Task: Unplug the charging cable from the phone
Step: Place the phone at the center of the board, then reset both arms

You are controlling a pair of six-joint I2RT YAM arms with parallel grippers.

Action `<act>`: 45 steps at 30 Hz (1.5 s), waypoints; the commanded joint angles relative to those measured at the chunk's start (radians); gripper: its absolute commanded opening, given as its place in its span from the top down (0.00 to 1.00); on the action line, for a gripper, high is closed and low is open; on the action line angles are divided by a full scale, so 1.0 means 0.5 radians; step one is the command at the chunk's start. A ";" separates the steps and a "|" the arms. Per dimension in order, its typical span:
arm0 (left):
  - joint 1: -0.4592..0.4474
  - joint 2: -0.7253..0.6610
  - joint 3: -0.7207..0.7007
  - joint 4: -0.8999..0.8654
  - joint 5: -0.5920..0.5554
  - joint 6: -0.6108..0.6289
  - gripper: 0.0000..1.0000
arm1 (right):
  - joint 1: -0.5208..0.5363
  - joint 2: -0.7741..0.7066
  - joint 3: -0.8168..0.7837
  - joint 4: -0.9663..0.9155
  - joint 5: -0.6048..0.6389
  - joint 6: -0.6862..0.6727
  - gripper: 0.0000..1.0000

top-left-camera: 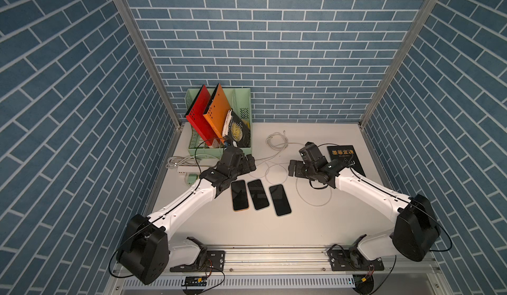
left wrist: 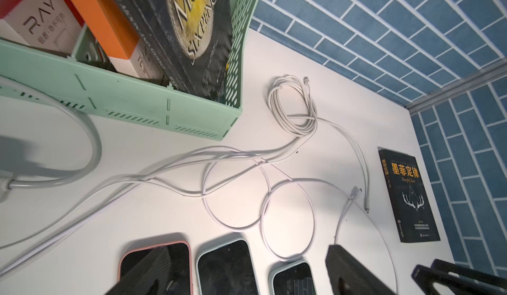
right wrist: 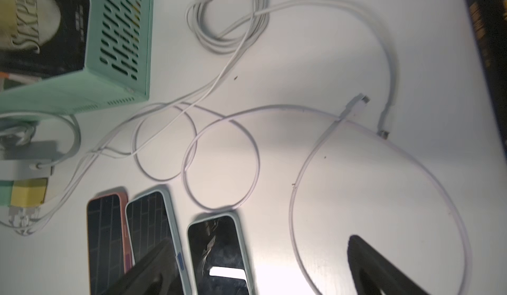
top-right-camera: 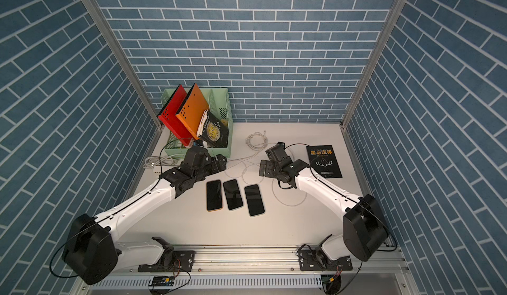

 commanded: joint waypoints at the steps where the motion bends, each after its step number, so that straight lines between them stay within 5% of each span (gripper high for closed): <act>1: 0.037 -0.064 0.049 -0.077 -0.230 0.133 0.00 | -0.087 -0.104 -0.089 0.163 0.273 -0.181 0.00; 6: 0.161 -0.136 0.003 0.021 -0.605 0.499 0.00 | -0.259 -0.218 -0.303 0.685 0.547 -0.533 0.00; 12: 0.589 -0.013 -0.020 0.078 -0.728 0.761 0.00 | -0.475 -0.204 -0.544 1.179 0.807 -0.804 0.00; 20: 0.868 0.009 -0.655 1.170 -0.690 1.113 0.00 | -0.715 -0.264 -0.951 1.747 0.847 -1.101 0.01; 30: 0.878 0.197 -1.194 2.420 -0.441 1.268 0.00 | -0.936 -0.242 -1.399 2.524 0.640 -1.175 0.00; 37: 0.873 0.475 -1.528 3.253 -0.247 1.371 0.00 | -1.114 -0.268 -1.573 2.970 0.255 -1.206 0.01; 45: 0.877 0.476 -1.451 3.092 -0.279 1.346 0.00 | -1.266 -0.273 -1.689 3.198 0.069 -1.250 0.00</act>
